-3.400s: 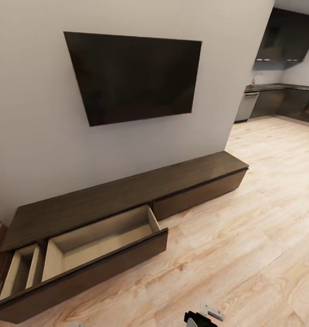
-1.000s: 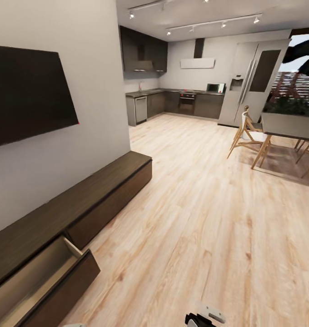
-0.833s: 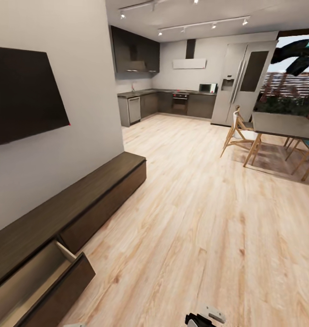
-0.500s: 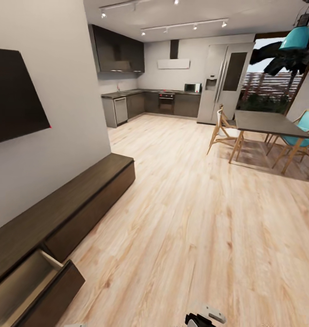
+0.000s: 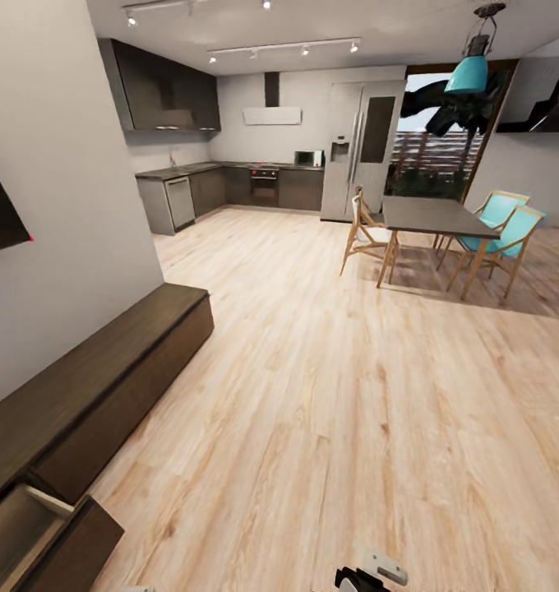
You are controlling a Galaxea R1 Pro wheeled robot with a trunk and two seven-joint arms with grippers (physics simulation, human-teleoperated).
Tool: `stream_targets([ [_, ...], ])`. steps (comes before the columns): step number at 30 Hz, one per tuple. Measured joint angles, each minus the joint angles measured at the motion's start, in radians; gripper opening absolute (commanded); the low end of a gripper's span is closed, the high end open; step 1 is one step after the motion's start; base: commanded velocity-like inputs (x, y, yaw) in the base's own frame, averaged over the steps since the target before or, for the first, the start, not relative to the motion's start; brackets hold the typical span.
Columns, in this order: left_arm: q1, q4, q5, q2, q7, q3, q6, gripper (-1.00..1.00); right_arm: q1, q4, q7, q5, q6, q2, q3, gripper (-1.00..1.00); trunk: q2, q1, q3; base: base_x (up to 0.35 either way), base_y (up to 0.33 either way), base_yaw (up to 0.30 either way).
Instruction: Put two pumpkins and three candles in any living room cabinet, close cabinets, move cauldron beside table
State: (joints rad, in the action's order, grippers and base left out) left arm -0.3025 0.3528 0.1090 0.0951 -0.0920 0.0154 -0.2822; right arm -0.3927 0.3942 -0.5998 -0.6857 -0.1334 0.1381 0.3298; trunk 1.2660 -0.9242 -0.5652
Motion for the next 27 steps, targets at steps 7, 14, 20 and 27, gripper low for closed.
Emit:
stream_targets([
  [7,0.0,0.0,0.001,0.0,0.0,0.0,0.0,1.0,0.0,0.0,0.0,0.0,0.0,0.0,0.0,1.0,0.0,0.0,0.0,0.0,0.0,-0.28],
  [14,0.0,-0.001,0.001,0.0,0.0,0.0,0.0,1.0,0.0,0.0,0.0,0.0,0.0,0.0,0.0,1.0,0.0,0.0,0.0,0.0,0.0,-0.28],
  [20,0.0,-0.001,0.001,0.0,0.0,0.0,0.0,1.0,0.0,0.0,0.0,0.0,0.0,0.0,0.0,1.0,0.0,0.0,0.0,0.0,0.0,-0.28],
  [27,0.0,-0.001,0.0,0.0,0.0,0.0,0.001,1.0,0.0,0.001,0.0,0.012,0.001,0.001,0.004,1.0,0.0,0.0,0.0,0.076,0.0,-0.224],
])
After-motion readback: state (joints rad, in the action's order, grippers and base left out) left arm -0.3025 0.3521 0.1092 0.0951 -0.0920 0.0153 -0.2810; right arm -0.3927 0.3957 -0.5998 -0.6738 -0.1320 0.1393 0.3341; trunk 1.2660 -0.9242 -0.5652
